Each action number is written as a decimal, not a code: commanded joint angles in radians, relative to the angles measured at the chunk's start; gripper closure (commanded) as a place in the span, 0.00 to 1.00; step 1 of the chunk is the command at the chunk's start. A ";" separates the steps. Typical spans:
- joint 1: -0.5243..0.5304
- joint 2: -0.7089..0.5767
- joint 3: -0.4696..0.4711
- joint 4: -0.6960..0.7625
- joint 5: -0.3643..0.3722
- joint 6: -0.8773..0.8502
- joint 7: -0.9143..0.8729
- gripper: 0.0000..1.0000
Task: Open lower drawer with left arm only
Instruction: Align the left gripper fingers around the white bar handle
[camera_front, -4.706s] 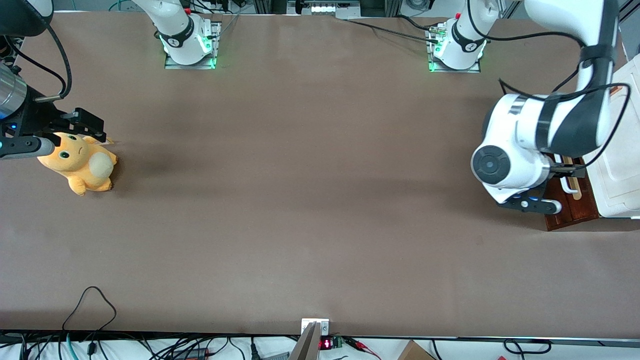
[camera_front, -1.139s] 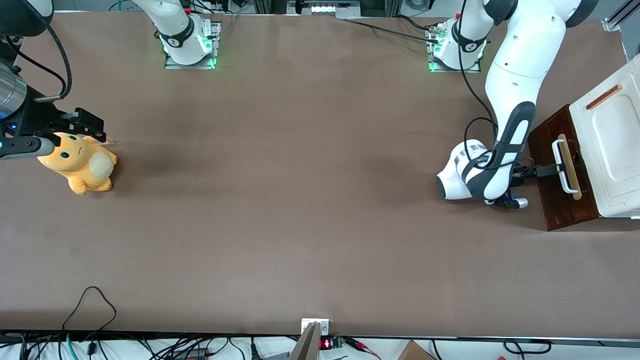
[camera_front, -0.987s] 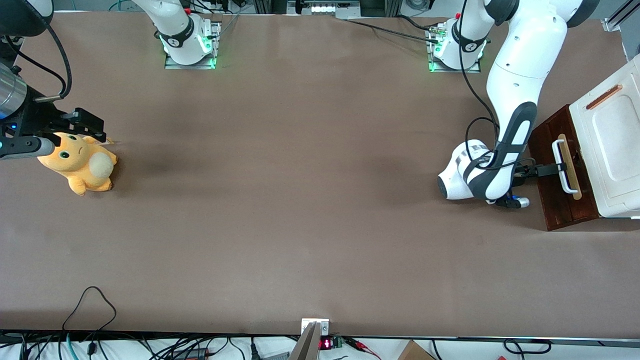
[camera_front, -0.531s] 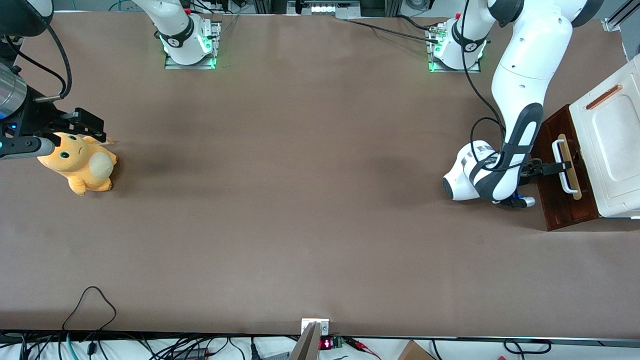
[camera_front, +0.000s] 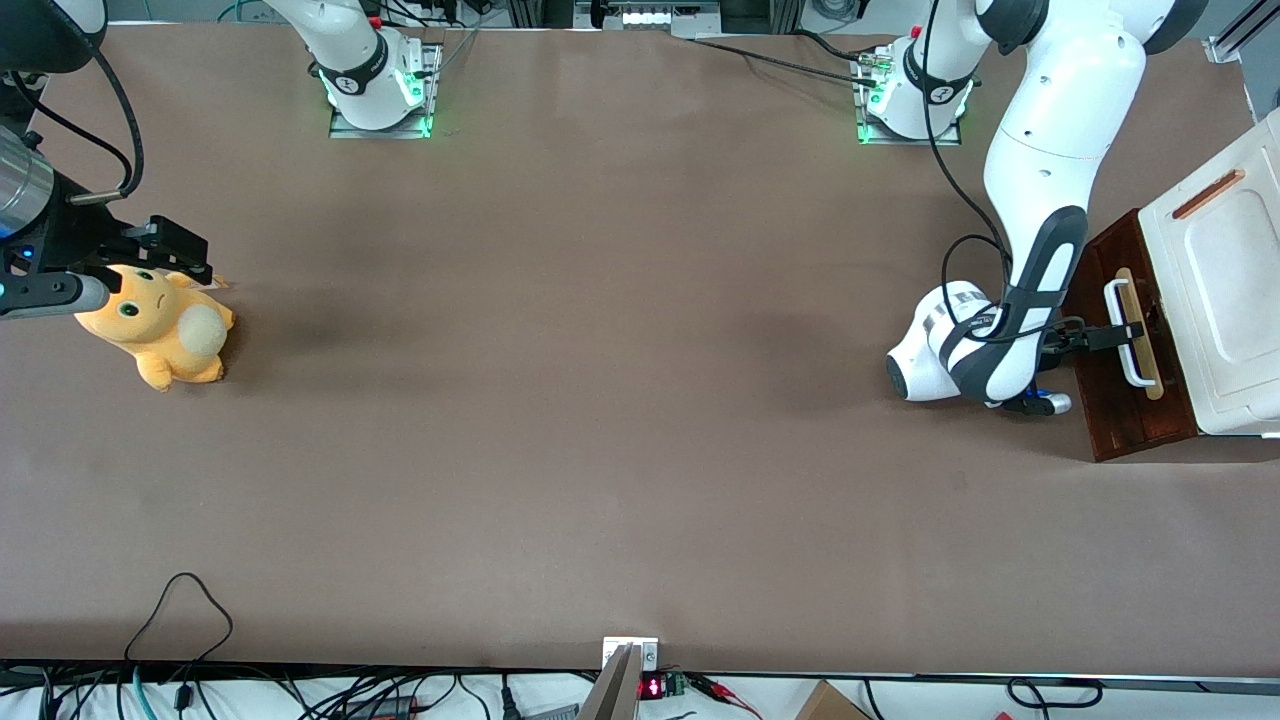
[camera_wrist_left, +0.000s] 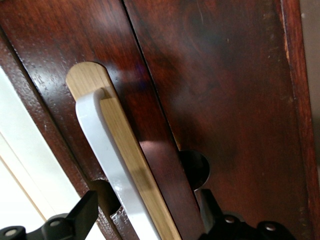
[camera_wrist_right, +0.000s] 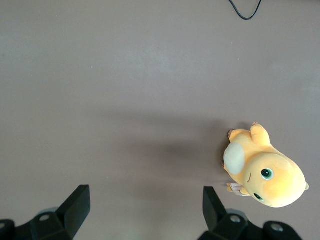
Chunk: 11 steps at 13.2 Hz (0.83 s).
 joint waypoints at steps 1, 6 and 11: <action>0.018 -0.001 -0.007 -0.004 0.039 0.001 -0.001 0.13; 0.022 0.000 -0.007 -0.004 0.039 0.001 -0.003 0.25; 0.024 0.000 -0.007 -0.004 0.039 0.001 -0.001 0.36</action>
